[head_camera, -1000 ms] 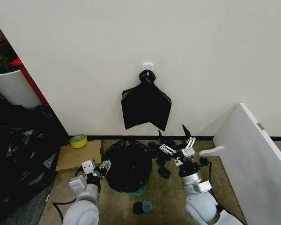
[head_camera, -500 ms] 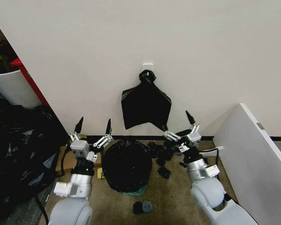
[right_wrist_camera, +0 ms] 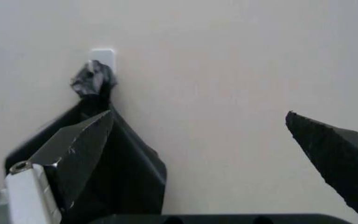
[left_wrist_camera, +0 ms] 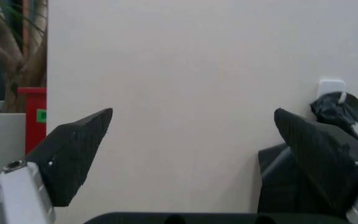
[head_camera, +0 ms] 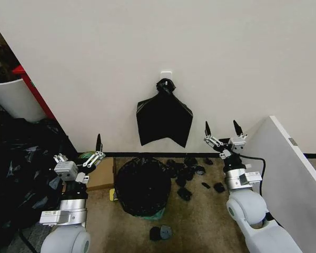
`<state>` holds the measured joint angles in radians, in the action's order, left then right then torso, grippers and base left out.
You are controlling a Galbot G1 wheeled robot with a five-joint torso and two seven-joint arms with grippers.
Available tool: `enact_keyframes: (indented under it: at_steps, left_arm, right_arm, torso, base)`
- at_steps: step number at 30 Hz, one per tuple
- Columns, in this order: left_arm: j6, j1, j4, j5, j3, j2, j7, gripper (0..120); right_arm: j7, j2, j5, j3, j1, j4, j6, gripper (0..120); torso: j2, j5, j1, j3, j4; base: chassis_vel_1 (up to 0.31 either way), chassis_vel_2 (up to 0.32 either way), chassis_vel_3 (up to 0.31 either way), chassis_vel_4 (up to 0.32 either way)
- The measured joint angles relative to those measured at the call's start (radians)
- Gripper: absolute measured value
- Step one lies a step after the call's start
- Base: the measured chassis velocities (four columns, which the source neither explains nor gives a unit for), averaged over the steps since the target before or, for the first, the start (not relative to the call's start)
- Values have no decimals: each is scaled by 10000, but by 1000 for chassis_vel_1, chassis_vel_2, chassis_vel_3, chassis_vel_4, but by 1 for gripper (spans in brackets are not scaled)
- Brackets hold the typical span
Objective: Place the garbage bag over the trash bin.
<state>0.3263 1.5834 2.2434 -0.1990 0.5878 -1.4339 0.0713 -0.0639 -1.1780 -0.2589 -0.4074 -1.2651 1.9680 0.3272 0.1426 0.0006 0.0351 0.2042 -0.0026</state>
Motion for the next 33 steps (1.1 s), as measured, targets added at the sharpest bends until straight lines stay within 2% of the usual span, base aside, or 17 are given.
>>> enact_keyframes:
  at_steps: [8, 11, 14, 16, 18, 21, 33]
  left_arm:
    - [2, 6, 122, 4, -115, -140, 126, 100]
    - [37, 86, 123, 39, -238, -24, 286, 100]
    - [-280, 122, 141, 148, -360, 178, 882, 100]
    - [-452, -24, 234, -385, -370, 364, 1097, 100]
    - [-540, -102, 296, -990, -344, 564, 1133, 100]
    - [-572, -40, 309, -1261, -330, 758, 1137, 100]
    - [-326, 559, 431, -1171, -240, 1050, 1162, 100]
  right_arm:
    - [237, -92, -82, -147, -388, 20, 93, 100]
    - [211, -141, -4, -153, -470, 48, 34, 100]
    - [127, -130, 119, -103, -663, 87, -73, 100]
    - [199, -122, 275, -96, -717, -58, -23, 100]
    - [382, -180, 358, -142, -724, -192, 20, 100]
    - [556, -281, 337, -238, -788, -169, -7, 100]
    - [1128, -418, 138, -720, -1199, 160, -57, 100]
  torso:
    - [0, 0, 0, 0, -1]
    - [0, 1, 0, 0, 0]
    - [0, -1, 0, 0, -1]
    - [0, -2, 0, -1, -1]
    - [-1, 2, 0, 0, -2]
    - [0, -2, 0, 0, 0]
    - [0, 0, 0, 0, -1]
  base:
    - [0, 0, 0, 0]
    - [0, 0, 0, 0]
    - [0, 0, 0, 0]
    - [0, 0, 0, 0]
    - [0, 0, 0, 0]
    - [0, 0, 0, 0]
    - [0, 0, 0, 0]
